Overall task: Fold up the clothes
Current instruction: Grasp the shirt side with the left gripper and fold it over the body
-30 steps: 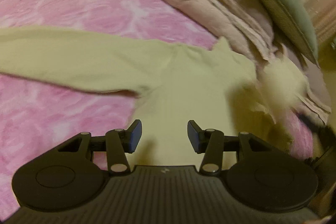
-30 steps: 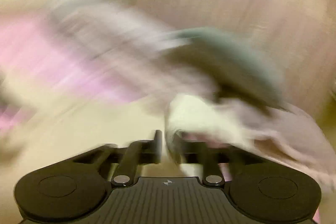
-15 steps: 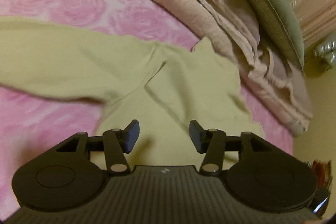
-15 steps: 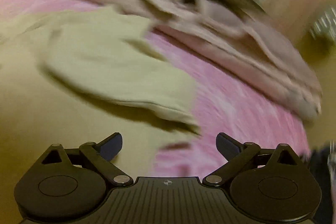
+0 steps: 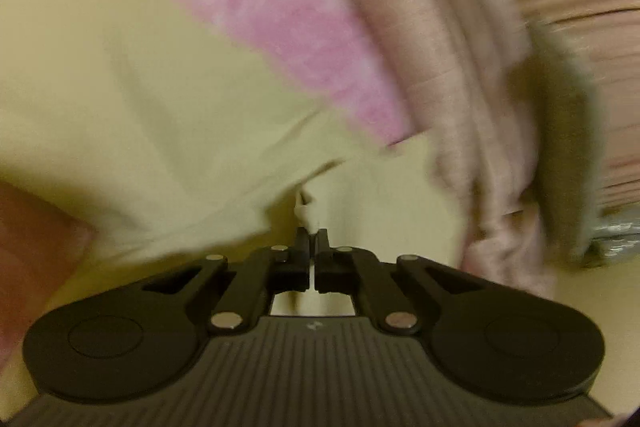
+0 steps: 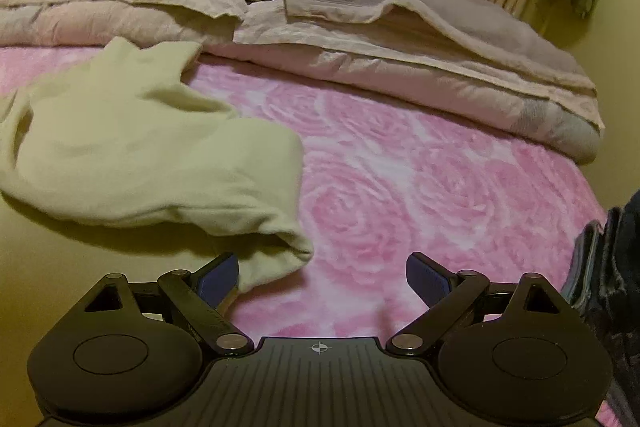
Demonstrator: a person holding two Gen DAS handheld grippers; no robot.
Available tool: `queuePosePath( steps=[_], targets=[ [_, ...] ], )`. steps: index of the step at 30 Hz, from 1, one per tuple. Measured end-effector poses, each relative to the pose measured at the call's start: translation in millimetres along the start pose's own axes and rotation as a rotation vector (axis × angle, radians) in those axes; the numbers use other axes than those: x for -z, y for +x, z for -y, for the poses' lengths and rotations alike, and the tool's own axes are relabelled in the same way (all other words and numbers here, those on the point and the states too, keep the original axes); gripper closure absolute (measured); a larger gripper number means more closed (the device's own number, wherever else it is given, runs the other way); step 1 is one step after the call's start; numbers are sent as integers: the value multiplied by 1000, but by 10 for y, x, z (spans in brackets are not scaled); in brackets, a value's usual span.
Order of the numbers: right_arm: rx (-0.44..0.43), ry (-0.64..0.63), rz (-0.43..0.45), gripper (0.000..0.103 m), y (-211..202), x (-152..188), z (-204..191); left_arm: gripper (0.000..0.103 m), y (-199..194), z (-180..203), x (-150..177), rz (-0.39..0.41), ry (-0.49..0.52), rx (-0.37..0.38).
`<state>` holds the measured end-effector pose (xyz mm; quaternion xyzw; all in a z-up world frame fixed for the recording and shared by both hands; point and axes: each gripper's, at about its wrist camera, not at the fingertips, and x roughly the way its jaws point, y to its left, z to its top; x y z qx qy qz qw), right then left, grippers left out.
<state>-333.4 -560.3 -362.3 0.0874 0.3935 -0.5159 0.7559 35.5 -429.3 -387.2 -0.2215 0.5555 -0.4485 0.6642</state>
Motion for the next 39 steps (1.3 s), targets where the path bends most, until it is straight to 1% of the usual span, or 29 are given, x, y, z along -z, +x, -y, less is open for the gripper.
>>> queuePosePath(
  steps=[2,3,4,7,8,9,11,12,13,14,15,16,19,20,22,24,27,28,29,31,33,36,38,39],
  targets=[
    [-14,5,17,9,37,-16,-13,103,-292,128,-42,85,98,87],
    [-22,8,26,9,57,-25,-20,103,-441,149,-77,119,132,93],
    [-29,11,34,9,77,-34,-26,103,-528,135,-110,137,152,72],
    [-55,10,42,9,132,-67,-86,103,-525,-31,-155,107,252,-65],
    [-46,-4,38,9,164,-70,-121,103,-485,-98,-158,91,285,-109],
    [-25,-20,26,14,209,-70,-147,103,-445,-166,-162,74,318,-153],
    [50,-35,29,33,199,-73,-125,103,-399,-227,-151,44,386,-177],
    [88,-42,31,33,191,-75,-111,103,-369,-237,-117,23,429,-196],
    [110,-42,61,33,118,-54,-110,103,-337,-246,-79,1,474,-217],
    [119,-72,55,33,92,-19,-152,103,-306,-255,-41,-21,519,-238],
    [127,-105,44,33,73,17,-199,103,-284,-290,-4,-50,541,-268],
    [107,-153,-16,33,121,62,-246,103,-294,-320,28,-61,545,-275],
    [25,-108,-71,33,130,6,-108,103,-369,-276,37,-54,564,-266],
    [-17,-76,-96,33,128,-36,-24,103,-385,-256,24,-53,568,-263],
    [-164,27,-165,33,124,-141,221,103,-374,-202,-26,-66,561,-262],
    [-273,116,-221,33,163,-262,464,101,-396,-138,-78,-71,563,-239],
    [-359,227,-240,33,198,-400,738,98,-412,-107,-143,-73,558,-237],
    [-387,251,-254,33,213,-425,793,97,-408,-133,-152,-83,551,-256],
    [-397,254,-286,33,243,-438,812,94,-404,-163,-160,-93,544,-277],
    [-337,218,-329,33,241,-413,776,92,-412,-256,-180,-114,511,-330],
    [-299,175,-349,33,194,-405,717,92,-484,-242,-209,-84,492,-303],
    [-254,163,-306,33,36,-434,674,92,-599,-212,-254,-34,464,-254],
    [-247,203,-218,33,-92,-492,678,92,-675,-192,-284,-1,446,-222],
    [-254,242,-174,33,-112,-508,665,90,-629,-202,-283,-10,440,-223]
  ],
)
